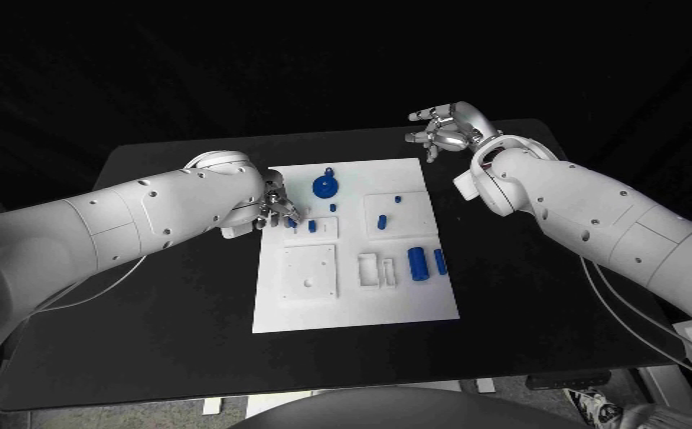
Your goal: Assemble the parts on the task board
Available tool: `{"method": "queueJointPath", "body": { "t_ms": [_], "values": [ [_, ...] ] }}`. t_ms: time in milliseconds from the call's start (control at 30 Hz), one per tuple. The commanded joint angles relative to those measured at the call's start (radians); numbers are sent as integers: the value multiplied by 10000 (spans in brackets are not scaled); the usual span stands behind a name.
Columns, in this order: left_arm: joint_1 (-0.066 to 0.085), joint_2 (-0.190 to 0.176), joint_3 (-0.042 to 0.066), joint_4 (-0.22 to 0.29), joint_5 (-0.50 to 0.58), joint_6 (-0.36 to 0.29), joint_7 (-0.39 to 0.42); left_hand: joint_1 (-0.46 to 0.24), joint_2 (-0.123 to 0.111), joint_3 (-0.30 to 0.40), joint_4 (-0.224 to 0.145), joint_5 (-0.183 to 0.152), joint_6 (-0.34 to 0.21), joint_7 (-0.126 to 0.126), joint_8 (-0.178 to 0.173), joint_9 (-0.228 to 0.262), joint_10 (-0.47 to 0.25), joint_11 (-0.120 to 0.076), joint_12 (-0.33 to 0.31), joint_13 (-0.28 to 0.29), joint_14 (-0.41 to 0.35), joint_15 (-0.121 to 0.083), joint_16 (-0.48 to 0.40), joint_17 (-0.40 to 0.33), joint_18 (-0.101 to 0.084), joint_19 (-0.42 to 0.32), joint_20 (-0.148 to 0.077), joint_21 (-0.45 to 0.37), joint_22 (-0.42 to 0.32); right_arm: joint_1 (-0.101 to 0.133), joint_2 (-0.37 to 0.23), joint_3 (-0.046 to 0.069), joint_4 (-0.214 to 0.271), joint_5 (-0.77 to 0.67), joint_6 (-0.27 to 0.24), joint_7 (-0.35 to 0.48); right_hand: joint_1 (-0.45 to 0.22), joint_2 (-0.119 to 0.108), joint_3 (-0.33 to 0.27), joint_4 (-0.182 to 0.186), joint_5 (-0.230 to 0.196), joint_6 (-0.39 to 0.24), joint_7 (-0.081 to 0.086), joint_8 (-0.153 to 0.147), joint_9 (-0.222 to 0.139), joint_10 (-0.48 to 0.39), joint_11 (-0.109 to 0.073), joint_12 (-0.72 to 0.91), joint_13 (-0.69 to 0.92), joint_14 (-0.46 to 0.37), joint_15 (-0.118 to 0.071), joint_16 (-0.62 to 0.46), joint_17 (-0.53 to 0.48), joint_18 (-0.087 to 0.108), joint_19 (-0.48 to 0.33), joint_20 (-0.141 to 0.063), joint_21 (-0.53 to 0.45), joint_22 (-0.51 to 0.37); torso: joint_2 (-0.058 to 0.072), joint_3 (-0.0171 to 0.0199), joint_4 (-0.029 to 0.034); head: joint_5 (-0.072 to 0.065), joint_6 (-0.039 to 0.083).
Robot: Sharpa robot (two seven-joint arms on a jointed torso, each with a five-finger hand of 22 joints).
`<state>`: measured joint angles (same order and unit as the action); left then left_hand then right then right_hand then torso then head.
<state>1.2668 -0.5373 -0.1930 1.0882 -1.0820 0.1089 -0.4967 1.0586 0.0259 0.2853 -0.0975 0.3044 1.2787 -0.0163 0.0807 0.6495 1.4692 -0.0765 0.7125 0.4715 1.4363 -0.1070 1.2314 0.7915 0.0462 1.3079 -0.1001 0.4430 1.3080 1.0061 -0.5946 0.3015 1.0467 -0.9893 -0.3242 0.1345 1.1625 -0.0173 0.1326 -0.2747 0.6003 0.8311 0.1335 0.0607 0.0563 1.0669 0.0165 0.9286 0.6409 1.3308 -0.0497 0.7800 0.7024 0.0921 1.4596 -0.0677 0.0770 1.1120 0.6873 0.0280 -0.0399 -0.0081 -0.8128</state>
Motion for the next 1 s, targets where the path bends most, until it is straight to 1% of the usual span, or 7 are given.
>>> {"method": "queueJointPath", "body": {
  "t_ms": [33,300,333,367,467,767,1000],
  "values": [
    [-11,-21,0,84,-185,-363,178,169,133,213,-221,9,5,-46,53,-10,430,-66,-35,10,23,-59,1,16,129,54,5,-19,179,-2,-6,6,16,-13,23,97,-75,63,7,-4,61,-67,14,-61,-15,11,-4,-55,-11,3,-11,-53,-12,37,-63,-11,18,-9,5,-4,2,-14,-14],
    [-27,-80,-1,215,-171,-534,164,156,112,193,-196,-2,7,-48,50,-20,431,-67,-31,12,25,-59,7,25,131,58,7,-17,178,-2,-14,6,29,-12,24,96,-75,63,7,-4,61,-67,14,-61,-15,11,-4,-55,-11,3,-11,-53,-12,37,-63,-11,18,-9,3,-8,23,19,-26],
    [-30,-86,-1,228,-170,-565,161,166,102,185,-178,-6,9,-51,47,-30,430,-68,-32,11,21,-61,2,15,136,59,10,-16,178,-2,-14,6,30,-12,23,96,-75,63,7,-4,61,-67,14,-61,-15,11,-4,-55,-11,3,-11,-53,-12,37,-63,-11,18,-9,3,-3,11,32,-17],
    [-38,-93,-2,242,-170,-623,157,171,97,181,-168,-8,10,-52,45,-35,430,-69,-32,11,19,-62,-1,9,139,60,11,-15,179,-2,-14,6,30,-11,23,96,-75,63,7,-4,61,-67,14,-61,-15,11,-4,-55,-11,3,-11,-53,-12,37,-63,-11,18,-9,0,-8,1,49,-43],
    [-65,-103,-3,264,-174,-680,145,171,97,181,-168,-8,10,-52,45,-35,430,-69,-32,11,19,-62,-1,9,139,60,11,-15,179,-2,-15,6,27,-11,24,96,-75,63,7,-4,61,-67,14,-61,-15,11,-4,-55,-11,3,-11,-53,-12,37,-63,-11,18,-9,3,-8,-8,60,-41],
    [-132,-160,-10,359,-267,-745,98,171,97,181,-168,-8,10,-52,45,-35,430,-69,-32,11,19,-62,-1,9,139,60,11,-15,179,-2,-26,6,28,-11,28,97,-75,63,7,-4,61,-67,14,-61,-15,11,-4,-55,-11,3,-11,-53,-12,37,-63,-11,18,-9,4,6,-3,61,-59],
    [-144,-216,-25,448,-304,-744,38,188,88,178,-144,-4,15,-50,45,-47,431,-71,-28,13,25,-63,15,27,149,65,19,-6,181,-2,-42,6,33,-10,26,94,-75,63,7,-4,61,-67,14,-61,-15,11,-4,-55,-11,3,-11,-53,-12,37,-63,-11,18,-9,4,5,-8,71,-43]
  ]
}}
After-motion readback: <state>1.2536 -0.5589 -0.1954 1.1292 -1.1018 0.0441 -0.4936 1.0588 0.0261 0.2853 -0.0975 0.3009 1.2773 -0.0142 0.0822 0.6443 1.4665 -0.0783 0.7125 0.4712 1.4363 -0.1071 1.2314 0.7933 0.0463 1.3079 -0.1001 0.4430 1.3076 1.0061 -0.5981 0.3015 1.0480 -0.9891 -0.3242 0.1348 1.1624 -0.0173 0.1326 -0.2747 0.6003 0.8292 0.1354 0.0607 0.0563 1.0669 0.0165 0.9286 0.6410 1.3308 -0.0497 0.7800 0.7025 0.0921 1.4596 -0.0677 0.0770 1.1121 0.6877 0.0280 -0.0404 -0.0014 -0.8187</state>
